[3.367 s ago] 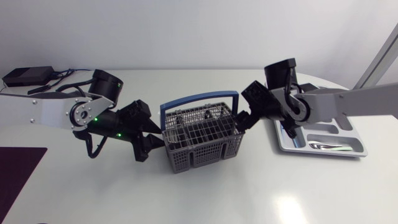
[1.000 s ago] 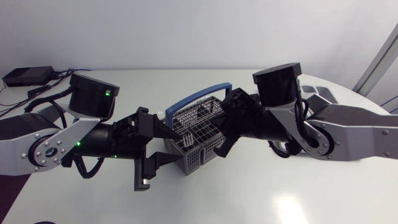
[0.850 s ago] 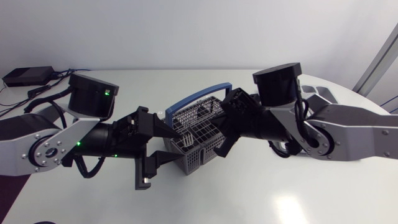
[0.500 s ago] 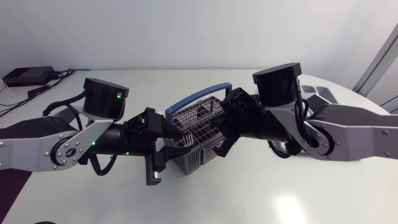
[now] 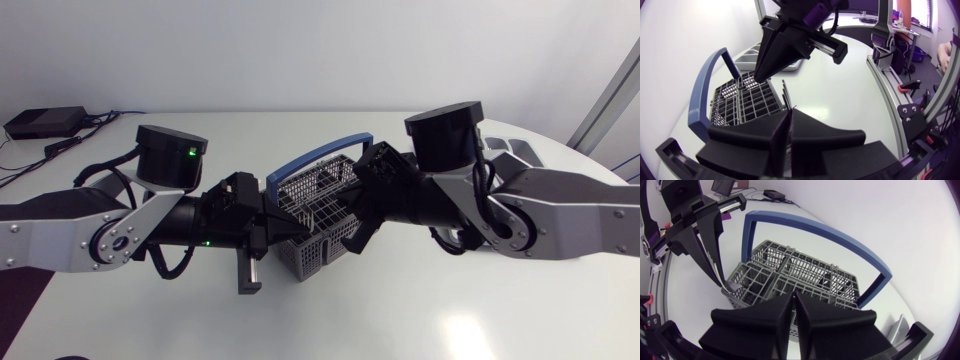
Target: Unload the cutlery basket into the drawer organizer.
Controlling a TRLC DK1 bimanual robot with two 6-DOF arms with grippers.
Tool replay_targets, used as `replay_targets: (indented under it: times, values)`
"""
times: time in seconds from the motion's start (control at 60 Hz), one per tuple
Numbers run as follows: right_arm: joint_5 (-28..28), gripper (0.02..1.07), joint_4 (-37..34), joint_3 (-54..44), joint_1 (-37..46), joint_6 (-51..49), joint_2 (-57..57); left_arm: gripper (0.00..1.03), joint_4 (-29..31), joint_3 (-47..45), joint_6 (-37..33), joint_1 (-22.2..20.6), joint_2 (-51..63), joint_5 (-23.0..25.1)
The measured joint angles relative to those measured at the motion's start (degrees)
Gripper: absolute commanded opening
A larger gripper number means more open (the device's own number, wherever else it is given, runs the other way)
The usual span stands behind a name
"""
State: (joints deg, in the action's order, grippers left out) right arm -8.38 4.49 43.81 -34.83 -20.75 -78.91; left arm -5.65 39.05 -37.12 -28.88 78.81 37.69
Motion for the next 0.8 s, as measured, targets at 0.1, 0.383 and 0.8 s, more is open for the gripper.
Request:
replay_targets:
  times: [0.1, 0.383, 0.8]
  values:
    - [0.02, 0.14, 0.0, 0.0, 0.0, 0.0, 0.0, 0.09, 0.24, 0.04, 0.35, 0.0, 0.0, 0.22]
    - [-0.48, 0.14, -0.22, 0.0, 0.0, 0.0, 0.0, 0.09, 3.26, 1.68, 0.74, 0.22, -0.42, 0.92]
    - [-1.51, 0.14, -0.39, 0.0, -1.7, 1.27, 0.0, 0.09, 8.22, 4.0, 0.74, 0.48, -3.76, 1.51]
